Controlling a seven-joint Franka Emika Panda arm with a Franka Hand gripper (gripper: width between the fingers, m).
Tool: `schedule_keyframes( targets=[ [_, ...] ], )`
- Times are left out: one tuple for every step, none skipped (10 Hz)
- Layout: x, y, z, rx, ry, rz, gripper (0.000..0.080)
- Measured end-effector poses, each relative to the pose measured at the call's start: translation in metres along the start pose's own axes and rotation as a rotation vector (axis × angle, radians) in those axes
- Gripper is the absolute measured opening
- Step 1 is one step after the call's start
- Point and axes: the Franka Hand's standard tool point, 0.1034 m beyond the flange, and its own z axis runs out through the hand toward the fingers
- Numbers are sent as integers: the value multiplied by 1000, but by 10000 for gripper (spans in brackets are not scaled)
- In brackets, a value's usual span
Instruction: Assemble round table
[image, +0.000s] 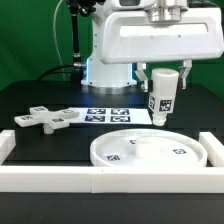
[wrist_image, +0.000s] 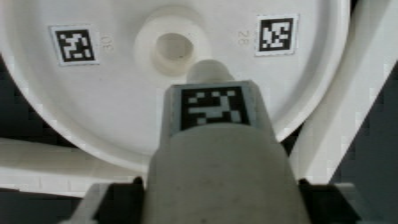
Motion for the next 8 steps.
schedule_keyframes(
  targets=[
    [-1,6,5,-4,5,-13,407],
    [-1,10,8,-8,14,-27,407],
    [1,10,8,-13,40,-28,409],
    [0,9,8,-13,41,-29,409],
    [3,11,9,-22,70,-32,409],
    [1,12,13,-29,92,-34,409],
    [-2,12,17,-27,84,-33,409],
    [-4,11,19,-26,82,-34,409]
  ],
)
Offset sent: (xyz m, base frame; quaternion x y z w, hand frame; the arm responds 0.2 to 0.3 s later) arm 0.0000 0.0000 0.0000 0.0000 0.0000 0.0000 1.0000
